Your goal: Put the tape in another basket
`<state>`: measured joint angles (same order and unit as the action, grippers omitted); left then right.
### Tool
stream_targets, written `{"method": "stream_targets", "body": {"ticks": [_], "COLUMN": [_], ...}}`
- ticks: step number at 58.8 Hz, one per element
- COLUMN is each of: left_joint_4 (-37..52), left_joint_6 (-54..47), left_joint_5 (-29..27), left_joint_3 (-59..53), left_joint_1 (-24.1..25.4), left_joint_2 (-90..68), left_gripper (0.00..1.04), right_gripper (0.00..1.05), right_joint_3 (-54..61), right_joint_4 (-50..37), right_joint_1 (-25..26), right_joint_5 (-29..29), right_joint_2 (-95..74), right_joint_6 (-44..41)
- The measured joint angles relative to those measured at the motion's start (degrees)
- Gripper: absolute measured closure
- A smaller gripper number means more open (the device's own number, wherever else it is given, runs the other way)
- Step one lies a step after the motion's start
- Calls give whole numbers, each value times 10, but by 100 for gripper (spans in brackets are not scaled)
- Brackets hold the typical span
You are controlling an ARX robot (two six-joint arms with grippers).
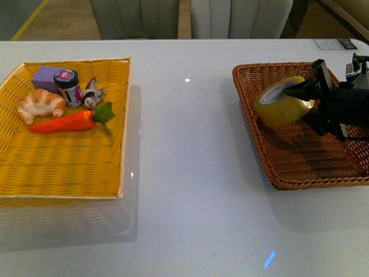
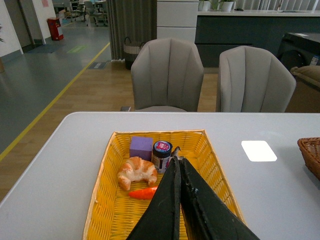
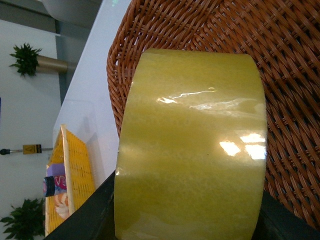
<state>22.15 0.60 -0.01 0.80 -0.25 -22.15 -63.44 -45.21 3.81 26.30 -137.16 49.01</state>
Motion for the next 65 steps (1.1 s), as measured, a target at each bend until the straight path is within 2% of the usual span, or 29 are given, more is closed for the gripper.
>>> {"method": "stream_targets", "body": {"ticks": [14,17,31,39,45,52,54,57,59,65], "left_joint_4": [-53,-63,-101,-119,-211,-221,-222,-222,-222,-222], "left_joint_6": [0,0,0,0,0,0,0,0,0,0], "left_joint_5": [0,0,0,0,0,0,0,0,0,0], "left_joint_3": [0,0,0,0,0,0,0,0,0,0], "left_joint_1": [0,0,0,0,0,0,0,0,0,0], "left_joint_2": [54,63,102,119,194,212,212,212,213,213], "left_gripper": [103,103,103,103,103,103,103,103,103,103], "right_gripper": [12,7,9,9,9,9,10,20,27,45], "right_joint_3": [54,69,155,239,307,394,414,471,508,580], "right_joint_4": [-18,-21,-54,-52,-56,-33,-35,-123,-155,-106], "right_joint_1": [29,36,66,84,104,139,144,142,139,125], "right_joint_5": [3,4,31,43,55,75,60,-30,-69,-104], "right_joint_2": [21,36,150,261,357,502,530,574,608,729], "right_joint_6": [-7,-9,-26,-70,-93,-112,-125,-219,-285,-406]}}
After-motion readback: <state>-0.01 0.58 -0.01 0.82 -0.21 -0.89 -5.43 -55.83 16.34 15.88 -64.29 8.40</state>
